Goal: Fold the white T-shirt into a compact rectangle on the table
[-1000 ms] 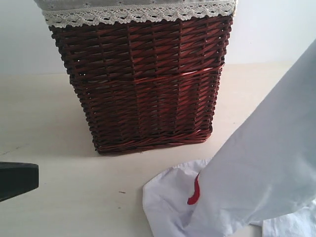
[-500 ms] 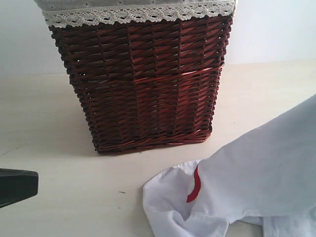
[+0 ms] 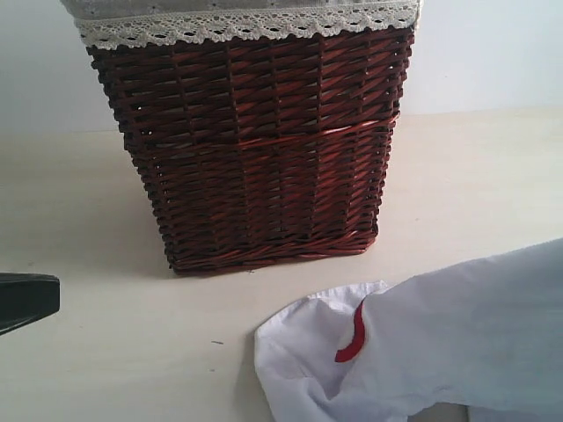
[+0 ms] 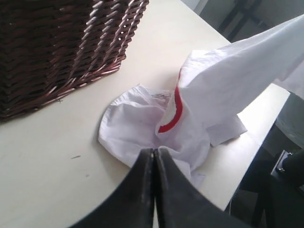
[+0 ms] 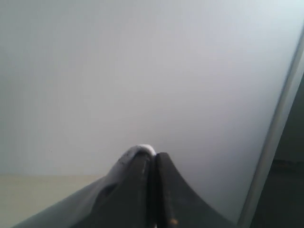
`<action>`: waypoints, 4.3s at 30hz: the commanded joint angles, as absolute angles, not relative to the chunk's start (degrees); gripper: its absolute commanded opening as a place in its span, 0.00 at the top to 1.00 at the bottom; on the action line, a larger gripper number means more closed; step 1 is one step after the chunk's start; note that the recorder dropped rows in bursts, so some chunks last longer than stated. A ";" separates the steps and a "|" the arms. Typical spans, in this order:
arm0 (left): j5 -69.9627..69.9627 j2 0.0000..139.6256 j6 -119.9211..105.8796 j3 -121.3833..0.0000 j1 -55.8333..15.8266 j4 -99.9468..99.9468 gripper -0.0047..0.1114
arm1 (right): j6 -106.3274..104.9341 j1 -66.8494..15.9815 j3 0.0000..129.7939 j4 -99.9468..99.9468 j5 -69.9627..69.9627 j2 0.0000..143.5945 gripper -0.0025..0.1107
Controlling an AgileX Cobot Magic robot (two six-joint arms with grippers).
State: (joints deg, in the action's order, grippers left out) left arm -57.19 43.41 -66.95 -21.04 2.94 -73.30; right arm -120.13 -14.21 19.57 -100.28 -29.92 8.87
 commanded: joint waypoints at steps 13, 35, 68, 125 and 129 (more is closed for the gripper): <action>-55.01 43.64 -66.97 -21.49 2.74 -74.18 0.66 | -116.85 -13.99 19.28 -99.95 -34.15 9.19 0.98; -47.53 43.64 -67.17 -21.49 2.74 -73.93 0.96 | -121.32 -13.99 19.19 -99.95 -27.23 9.54 0.98; -4.26 16.58 -67.06 0.00 2.74 -84.00 0.96 | -121.22 -13.99 19.19 -99.89 -21.00 9.44 0.98; -10.74 16.58 -67.18 0.00 2.74 -84.16 0.96 | -120.78 -12.64 18.70 -75.25 11.42 50.57 0.98; -10.74 16.58 -67.18 0.00 2.74 -84.16 0.96 | -116.75 -12.64 18.70 -65.13 33.22 50.69 0.98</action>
